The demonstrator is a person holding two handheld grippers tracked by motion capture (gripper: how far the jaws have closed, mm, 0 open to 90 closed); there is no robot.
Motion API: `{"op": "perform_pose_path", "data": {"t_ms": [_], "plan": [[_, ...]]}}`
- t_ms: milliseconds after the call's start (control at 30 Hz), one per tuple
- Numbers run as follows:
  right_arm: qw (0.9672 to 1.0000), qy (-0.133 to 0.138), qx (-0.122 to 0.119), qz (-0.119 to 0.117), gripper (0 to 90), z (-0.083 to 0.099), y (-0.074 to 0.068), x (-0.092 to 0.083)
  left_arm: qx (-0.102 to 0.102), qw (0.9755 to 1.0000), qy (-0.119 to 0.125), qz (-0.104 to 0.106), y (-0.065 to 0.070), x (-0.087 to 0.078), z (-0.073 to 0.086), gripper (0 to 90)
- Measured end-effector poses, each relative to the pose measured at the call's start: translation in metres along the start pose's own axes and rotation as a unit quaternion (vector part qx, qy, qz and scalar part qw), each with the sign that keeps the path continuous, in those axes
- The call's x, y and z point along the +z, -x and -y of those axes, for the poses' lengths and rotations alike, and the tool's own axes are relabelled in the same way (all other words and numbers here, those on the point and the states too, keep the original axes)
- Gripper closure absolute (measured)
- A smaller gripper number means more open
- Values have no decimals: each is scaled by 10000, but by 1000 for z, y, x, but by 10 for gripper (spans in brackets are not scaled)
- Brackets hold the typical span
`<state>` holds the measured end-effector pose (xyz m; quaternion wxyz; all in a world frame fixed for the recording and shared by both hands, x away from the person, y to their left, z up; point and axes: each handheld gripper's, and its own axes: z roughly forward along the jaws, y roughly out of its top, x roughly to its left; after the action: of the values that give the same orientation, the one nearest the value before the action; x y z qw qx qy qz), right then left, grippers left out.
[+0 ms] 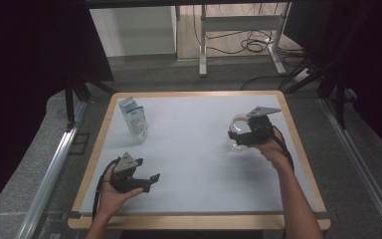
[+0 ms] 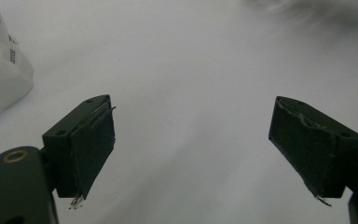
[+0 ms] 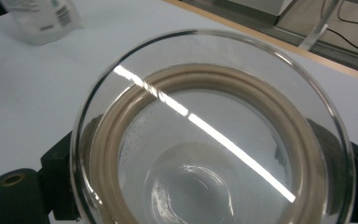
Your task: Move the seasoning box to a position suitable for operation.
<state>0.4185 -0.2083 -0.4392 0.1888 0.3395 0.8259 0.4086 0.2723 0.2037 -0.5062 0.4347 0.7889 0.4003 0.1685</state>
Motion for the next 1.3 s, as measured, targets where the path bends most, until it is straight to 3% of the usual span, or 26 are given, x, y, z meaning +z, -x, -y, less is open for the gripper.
{"op": "perform_pose_path", "data": {"t_ms": [267, 500, 833, 1067, 1133, 1300], "plan": [[9985, -94, -325, -427, 115, 19, -21, -25, 7, 10000, -21, 4, 1, 2, 0, 146], [9940, -358, -618, -831, 114, 34, -32, -28, 8, 10000, -32, 0, 1, 2, 0, 146], [9925, -664, -550, -863, 113, 45, -17, -6, 1, 10000, -59, -25, 0, 4, 2, 145], [9929, -489, -495, -967, 113, 44, -7, -1, 16, 10000, -85, -38, 1, 5, 2, 146], [9939, -456, -500, -876, 113, 44, -5, 1, 12, 10000, -83, -37, 0, 5, 2, 146], [9929, -452, -545, -957, 105, 44, -4, 2, 4, 10000, -71, -39, 0, 4, 3, 146]]}}
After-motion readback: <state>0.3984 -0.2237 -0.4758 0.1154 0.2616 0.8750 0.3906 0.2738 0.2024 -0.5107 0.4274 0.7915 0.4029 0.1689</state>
